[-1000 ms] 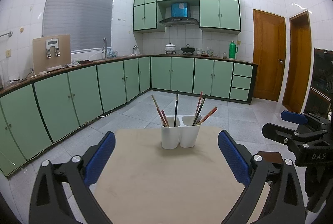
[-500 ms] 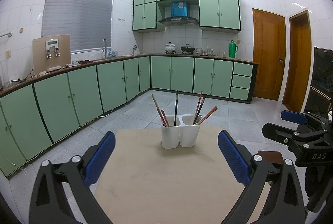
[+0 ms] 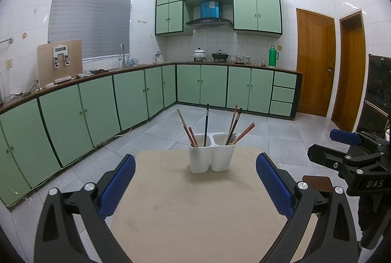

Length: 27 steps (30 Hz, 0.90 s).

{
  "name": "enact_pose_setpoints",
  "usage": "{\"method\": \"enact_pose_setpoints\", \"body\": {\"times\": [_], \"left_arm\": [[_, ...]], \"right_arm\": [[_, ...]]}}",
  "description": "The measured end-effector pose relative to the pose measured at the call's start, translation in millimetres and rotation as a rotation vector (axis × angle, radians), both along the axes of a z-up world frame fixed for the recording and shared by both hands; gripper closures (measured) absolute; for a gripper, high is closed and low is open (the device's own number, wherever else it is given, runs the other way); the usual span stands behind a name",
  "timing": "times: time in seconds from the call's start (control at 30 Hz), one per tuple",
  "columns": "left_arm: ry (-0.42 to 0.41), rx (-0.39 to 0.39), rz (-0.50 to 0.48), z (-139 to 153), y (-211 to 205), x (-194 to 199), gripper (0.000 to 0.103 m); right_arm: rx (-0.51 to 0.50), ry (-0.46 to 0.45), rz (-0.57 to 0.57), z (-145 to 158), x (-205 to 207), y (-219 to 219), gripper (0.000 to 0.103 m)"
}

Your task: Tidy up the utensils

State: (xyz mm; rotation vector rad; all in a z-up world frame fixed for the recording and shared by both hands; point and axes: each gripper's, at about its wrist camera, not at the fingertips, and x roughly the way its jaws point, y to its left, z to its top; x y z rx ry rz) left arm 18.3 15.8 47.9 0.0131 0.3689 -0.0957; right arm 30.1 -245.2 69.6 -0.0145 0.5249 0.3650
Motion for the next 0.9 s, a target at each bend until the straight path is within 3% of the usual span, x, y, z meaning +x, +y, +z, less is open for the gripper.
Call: {"method": "enact_pose_setpoints", "body": {"times": [0.9], "left_arm": [[0.01,0.001,-0.009,1.0,0.9,1.5,0.006]], "right_arm": [[-0.006,0.009,-0.002,-10.0,2.4,-0.1,0.005]]}}
